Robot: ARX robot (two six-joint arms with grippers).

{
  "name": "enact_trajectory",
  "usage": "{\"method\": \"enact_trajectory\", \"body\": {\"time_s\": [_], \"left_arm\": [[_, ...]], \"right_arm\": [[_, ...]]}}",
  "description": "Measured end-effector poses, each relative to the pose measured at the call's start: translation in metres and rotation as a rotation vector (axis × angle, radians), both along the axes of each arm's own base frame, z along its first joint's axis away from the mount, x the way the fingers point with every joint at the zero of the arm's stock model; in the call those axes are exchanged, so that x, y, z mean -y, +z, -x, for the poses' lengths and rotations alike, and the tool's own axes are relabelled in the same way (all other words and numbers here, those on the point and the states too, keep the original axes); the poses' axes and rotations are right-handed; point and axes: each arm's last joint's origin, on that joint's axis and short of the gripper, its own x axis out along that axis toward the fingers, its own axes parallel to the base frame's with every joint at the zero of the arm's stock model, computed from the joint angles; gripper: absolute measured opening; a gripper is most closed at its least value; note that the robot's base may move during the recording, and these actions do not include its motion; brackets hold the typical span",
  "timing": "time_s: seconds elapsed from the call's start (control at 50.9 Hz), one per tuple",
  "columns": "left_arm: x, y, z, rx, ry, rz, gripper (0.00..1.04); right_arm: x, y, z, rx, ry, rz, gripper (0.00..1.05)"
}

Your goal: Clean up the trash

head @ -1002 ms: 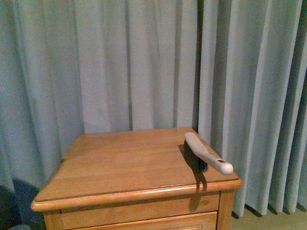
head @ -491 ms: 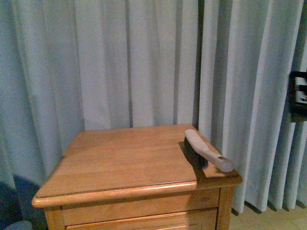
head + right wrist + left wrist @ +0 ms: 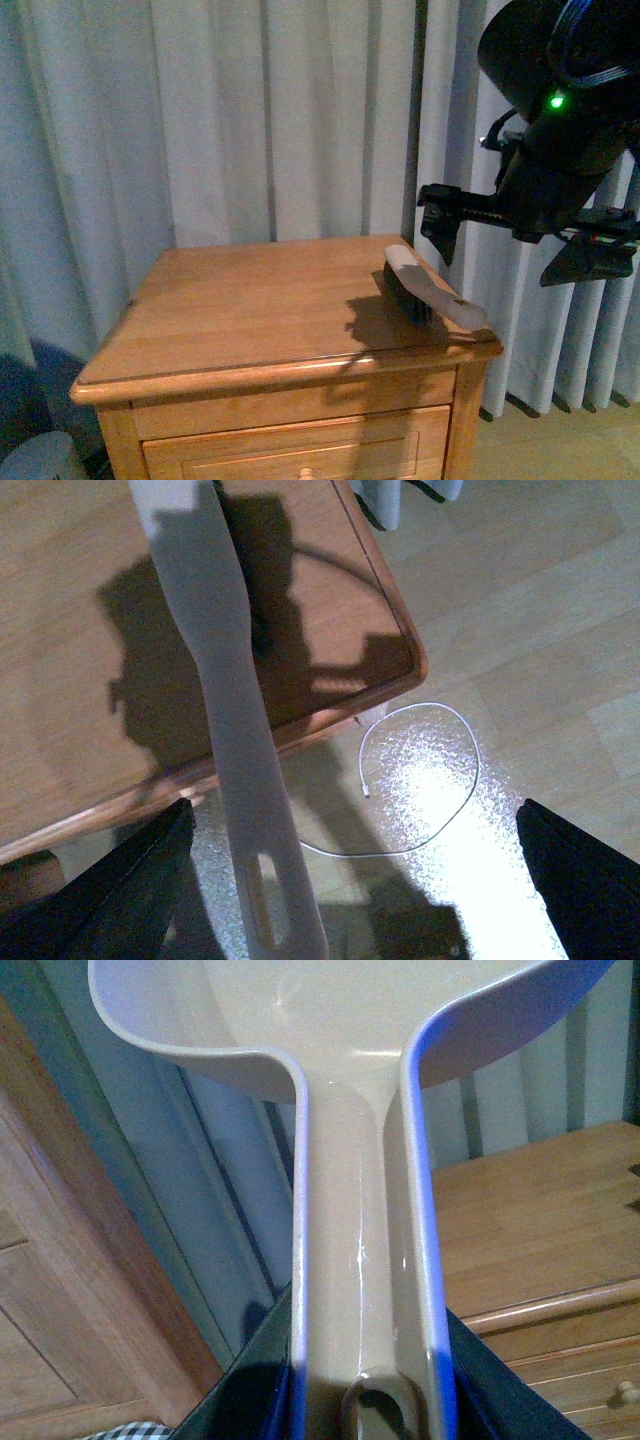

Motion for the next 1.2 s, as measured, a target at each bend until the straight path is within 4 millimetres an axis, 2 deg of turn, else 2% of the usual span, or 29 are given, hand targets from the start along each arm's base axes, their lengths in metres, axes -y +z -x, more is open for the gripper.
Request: {"method": "enact_trajectory", "body": {"time_s": [0.118, 0.295, 0.393, 0.55, 0.786, 0.884, 1.198], "left_arm": [[0.000, 0.000, 0.000, 0.000, 0.000, 0.000, 0.26], [0.000, 0.000, 0.000, 0.000, 0.000, 0.000, 0.26], [0.000, 0.000, 0.000, 0.000, 0.000, 0.000, 0.26], [0.000, 0.000, 0.000, 0.000, 0.000, 0.000, 0.26], [0.000, 0.000, 0.000, 0.000, 0.000, 0.000, 0.26], [0.000, 0.000, 0.000, 0.000, 0.000, 0.000, 0.26], [0.000, 0.000, 0.000, 0.000, 0.000, 0.000, 0.26]], "right_arm": [[-0.010, -0.010, -0.012, -0.015, 0.022, -0.019, 0.97], [-0.025, -0.022, -0.017, -0.035, 0.056, -0.033, 0.97], [-0.036, -0.036, -0.018, -0.062, 0.073, -0.031, 0.97], [-0.039, -0.046, -0.020, -0.078, 0.075, -0.026, 0.97], [-0.039, -0.047, -0.021, -0.068, 0.068, -0.022, 0.97], [-0.039, -0.049, -0.021, -0.070, 0.068, -0.020, 0.81], [-0.036, -0.056, -0.019, -0.080, 0.064, -0.013, 0.41]]}}
